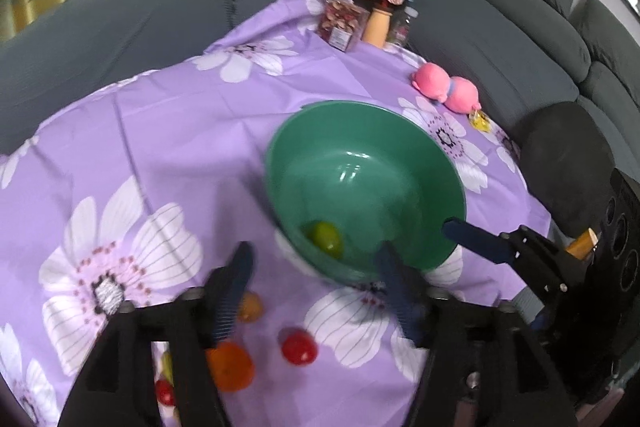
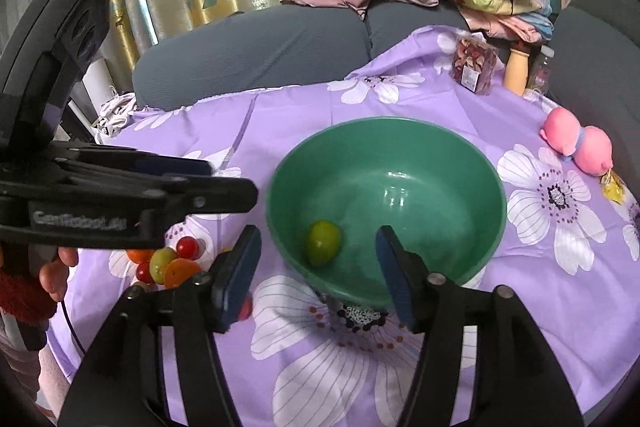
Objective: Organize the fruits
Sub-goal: 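Open the left tool to drop the lime into the bowl, then withdraw the left tool back toward the fruit cluster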
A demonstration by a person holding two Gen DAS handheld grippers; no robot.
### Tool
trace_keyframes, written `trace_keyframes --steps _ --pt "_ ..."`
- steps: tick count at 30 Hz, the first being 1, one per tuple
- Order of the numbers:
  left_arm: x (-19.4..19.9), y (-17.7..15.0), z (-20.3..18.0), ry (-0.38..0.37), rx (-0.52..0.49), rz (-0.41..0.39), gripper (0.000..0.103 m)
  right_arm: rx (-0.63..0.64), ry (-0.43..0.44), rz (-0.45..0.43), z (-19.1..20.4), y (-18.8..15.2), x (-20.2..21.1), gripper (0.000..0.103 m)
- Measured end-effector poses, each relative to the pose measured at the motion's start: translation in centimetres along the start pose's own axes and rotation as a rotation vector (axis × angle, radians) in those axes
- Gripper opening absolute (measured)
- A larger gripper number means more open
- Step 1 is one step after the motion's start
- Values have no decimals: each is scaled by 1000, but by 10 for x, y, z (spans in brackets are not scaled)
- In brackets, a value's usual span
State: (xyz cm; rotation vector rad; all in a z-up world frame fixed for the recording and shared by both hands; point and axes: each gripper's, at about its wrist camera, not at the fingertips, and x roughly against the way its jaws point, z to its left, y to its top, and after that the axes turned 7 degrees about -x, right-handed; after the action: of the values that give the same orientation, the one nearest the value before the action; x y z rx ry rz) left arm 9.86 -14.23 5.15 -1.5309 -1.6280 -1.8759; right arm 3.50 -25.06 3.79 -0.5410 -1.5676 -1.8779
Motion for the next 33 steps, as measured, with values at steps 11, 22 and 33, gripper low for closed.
trace_keyframes --steps 11,22,33 --pt "48 -43 21 53 80 -43 71 83 20 -34 38 -8 31 72" --pt "75 -77 36 70 149 -68 72 145 54 -36 71 -15 46 73" --pt "90 -99 44 74 182 -83 72 187 69 -24 94 -20 48 73"
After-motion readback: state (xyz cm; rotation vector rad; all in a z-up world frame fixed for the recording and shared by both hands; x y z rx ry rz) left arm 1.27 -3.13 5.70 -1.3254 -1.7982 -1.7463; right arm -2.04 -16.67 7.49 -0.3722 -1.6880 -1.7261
